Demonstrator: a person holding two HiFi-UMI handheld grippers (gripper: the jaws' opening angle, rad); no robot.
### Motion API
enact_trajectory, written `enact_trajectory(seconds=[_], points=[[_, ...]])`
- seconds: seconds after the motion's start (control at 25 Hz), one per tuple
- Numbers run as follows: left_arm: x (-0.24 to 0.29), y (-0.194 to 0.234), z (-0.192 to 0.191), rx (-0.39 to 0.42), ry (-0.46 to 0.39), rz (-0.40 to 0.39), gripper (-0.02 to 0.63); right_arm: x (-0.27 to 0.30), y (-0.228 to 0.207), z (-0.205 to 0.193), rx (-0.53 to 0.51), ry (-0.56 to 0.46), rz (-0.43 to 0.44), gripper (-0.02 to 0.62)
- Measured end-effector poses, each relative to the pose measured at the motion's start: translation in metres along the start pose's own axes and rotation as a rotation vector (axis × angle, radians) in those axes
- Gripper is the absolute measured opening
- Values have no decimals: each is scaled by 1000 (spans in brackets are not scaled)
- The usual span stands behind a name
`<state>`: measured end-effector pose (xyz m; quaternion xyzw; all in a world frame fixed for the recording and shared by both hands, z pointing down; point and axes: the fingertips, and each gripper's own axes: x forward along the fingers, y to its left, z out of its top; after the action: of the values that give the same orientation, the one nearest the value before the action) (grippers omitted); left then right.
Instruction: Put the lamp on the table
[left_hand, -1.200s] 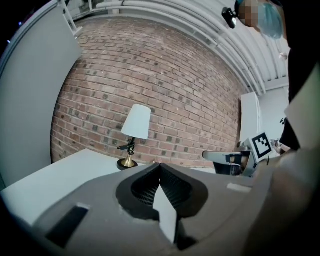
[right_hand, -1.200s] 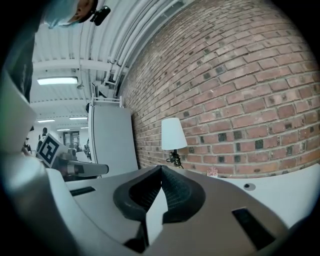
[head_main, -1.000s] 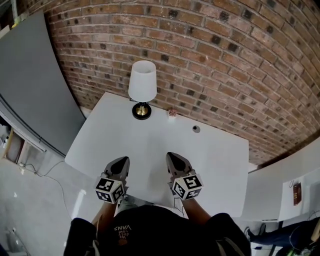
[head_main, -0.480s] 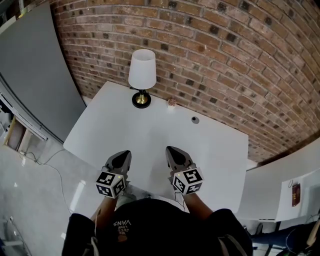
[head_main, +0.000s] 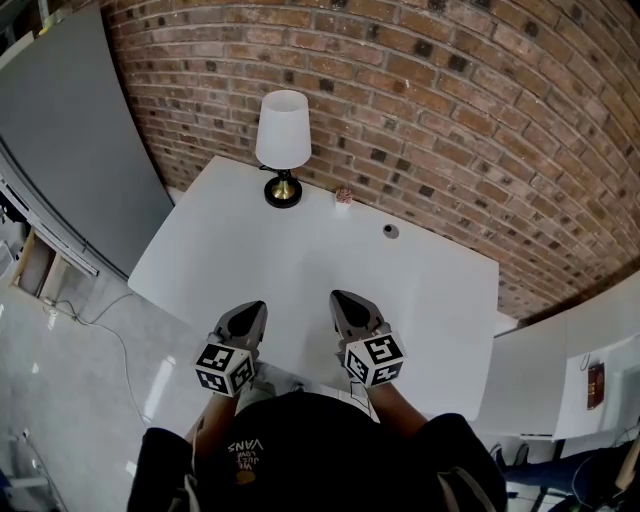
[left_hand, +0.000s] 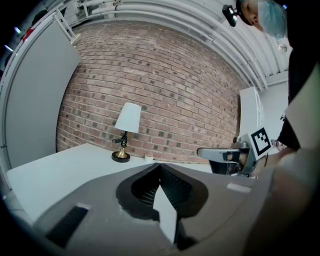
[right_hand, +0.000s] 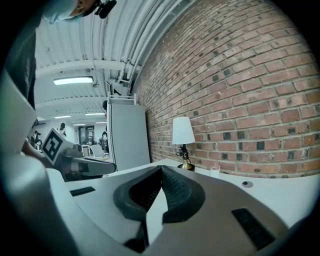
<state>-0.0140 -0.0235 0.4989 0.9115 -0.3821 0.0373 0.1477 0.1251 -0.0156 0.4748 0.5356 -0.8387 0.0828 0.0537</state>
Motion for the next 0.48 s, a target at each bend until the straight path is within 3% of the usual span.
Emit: enact_trajectory(seconds=[0.48], points=[[3, -3, -5, -1, 1, 20, 2, -1, -2, -7, 26, 0, 0, -2]])
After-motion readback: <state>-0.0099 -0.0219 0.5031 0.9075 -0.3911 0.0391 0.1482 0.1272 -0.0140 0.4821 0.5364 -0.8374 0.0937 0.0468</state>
